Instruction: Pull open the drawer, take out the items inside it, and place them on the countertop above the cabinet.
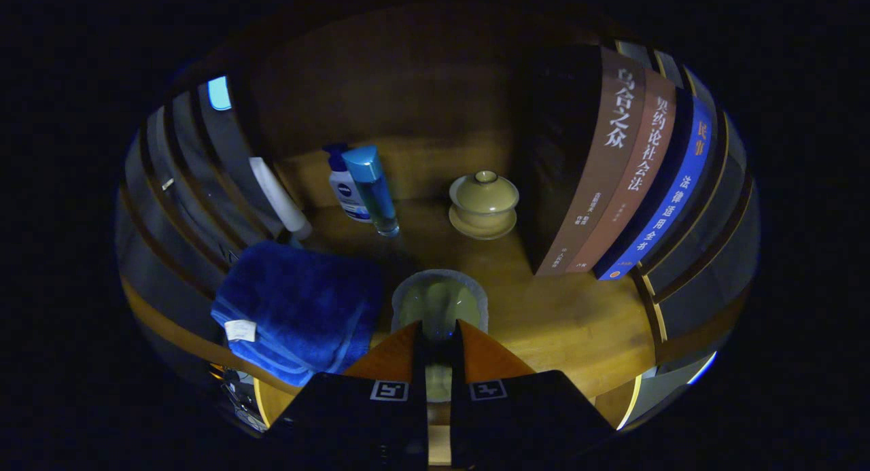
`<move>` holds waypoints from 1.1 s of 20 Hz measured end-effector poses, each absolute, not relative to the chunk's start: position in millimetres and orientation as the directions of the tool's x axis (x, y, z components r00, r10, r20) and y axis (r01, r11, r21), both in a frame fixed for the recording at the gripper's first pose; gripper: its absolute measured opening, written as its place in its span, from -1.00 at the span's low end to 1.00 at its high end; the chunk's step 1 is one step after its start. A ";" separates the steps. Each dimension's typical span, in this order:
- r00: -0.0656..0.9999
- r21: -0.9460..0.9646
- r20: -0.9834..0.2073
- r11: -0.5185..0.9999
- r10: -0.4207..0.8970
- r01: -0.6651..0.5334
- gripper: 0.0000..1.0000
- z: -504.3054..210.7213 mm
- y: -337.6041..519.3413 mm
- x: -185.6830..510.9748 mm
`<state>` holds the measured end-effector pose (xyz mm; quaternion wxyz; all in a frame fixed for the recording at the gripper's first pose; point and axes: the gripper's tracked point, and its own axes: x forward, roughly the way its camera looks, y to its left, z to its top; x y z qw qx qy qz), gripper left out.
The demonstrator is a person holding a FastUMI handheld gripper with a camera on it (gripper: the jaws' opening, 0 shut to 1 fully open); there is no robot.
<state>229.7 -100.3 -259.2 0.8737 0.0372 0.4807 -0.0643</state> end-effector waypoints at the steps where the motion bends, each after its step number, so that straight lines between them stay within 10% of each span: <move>1: 0.527 0.007 -0.847 0.988 -0.075 0.152 -0.60 -259.5 -99.4 231.0; 4: 0.549 0.020 -0.833 0.989 -0.065 0.147 -0.43 -260.2 -97.7 237.3; 13: 0.648 0.067 -0.762 0.992 -0.020 0.109 0.92 -226.3 -81.1 222.2; 22: 0.834 0.129 -0.551 0.984 -0.030 0.121 1.00 -164.1 -80.2 133.0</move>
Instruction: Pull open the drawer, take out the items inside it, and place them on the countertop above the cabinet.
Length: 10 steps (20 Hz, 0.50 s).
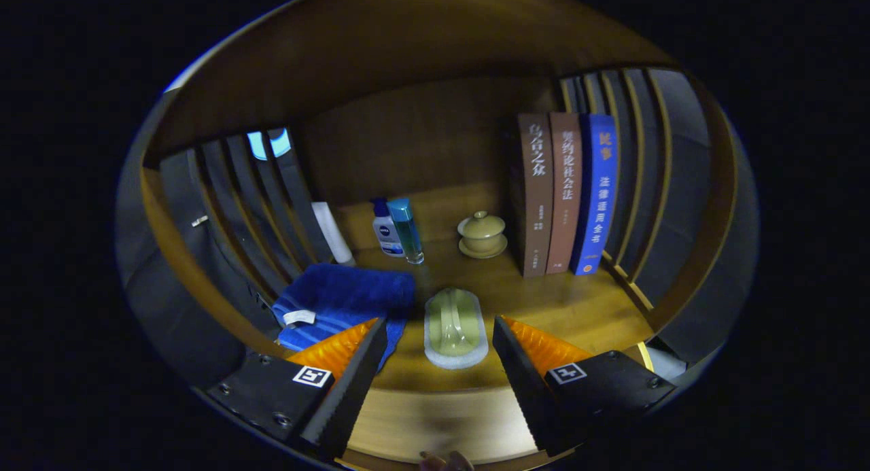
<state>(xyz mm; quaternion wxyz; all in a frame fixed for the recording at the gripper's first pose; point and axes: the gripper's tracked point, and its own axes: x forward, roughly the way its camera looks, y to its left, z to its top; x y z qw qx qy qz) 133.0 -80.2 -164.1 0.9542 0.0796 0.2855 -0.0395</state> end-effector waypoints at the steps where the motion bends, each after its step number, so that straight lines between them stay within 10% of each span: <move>1: 0.858 0.130 -0.513 0.985 -0.031 0.114 1.00 -152.6 -78.2 119.1; 10: 0.973 0.040 -0.226 0.998 -0.040 0.051 0.98 -134.9 -41.5 -26.5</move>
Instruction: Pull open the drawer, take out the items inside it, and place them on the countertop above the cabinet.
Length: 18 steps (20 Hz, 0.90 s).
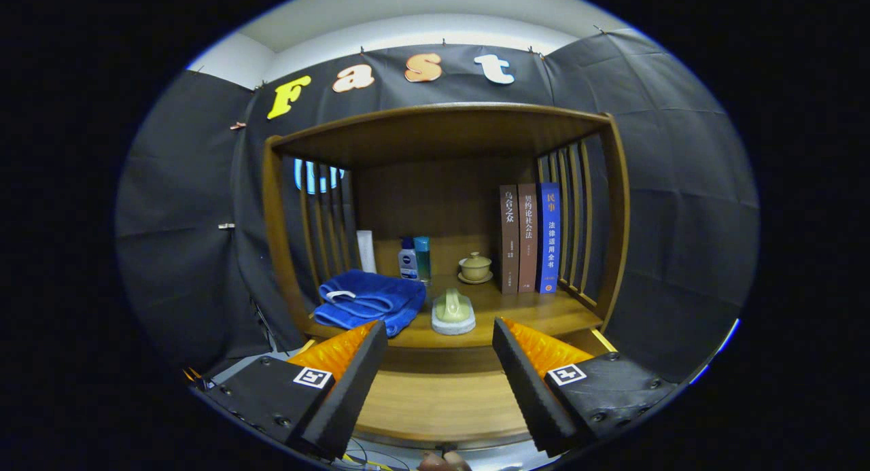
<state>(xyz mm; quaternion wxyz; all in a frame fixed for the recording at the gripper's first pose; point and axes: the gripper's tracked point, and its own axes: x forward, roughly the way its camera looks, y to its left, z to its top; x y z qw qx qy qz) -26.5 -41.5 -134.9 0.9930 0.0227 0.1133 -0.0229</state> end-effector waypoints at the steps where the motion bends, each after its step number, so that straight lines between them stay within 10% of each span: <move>1: 0.977 0.045 -0.208 0.998 -0.035 0.046 0.98 -141.2 -36.2 -43.6; 18: 0.902 0.040 -0.414 0.987 -0.126 0.157 0.99 -292.5 -50.7 -110.0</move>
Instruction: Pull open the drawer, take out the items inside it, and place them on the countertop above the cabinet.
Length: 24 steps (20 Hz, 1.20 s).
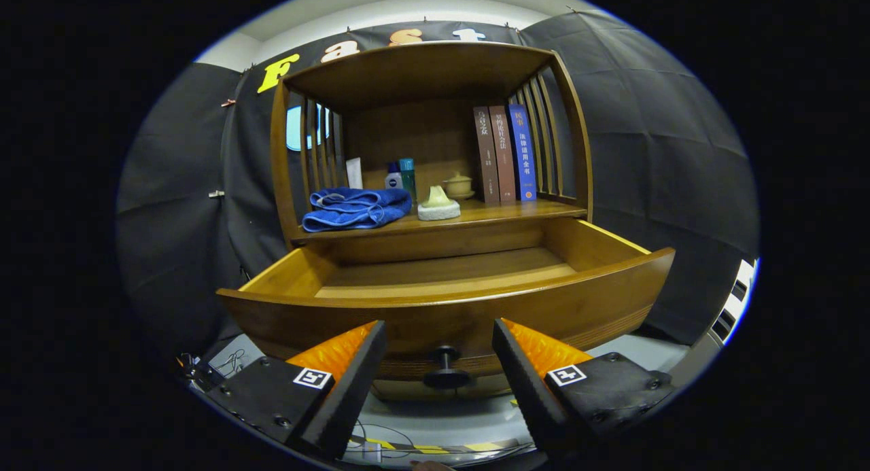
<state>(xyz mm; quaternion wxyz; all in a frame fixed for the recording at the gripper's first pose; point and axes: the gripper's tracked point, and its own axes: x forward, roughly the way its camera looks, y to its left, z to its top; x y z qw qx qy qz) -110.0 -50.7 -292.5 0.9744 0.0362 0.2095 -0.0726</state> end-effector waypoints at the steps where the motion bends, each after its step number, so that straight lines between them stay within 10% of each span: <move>1: 0.899 0.039 -0.417 0.986 -0.130 0.160 0.99 -294.8 -50.7 -108.4; 24: 0.911 0.031 -0.390 0.987 -0.132 0.156 0.99 -312.9 -62.8 14.4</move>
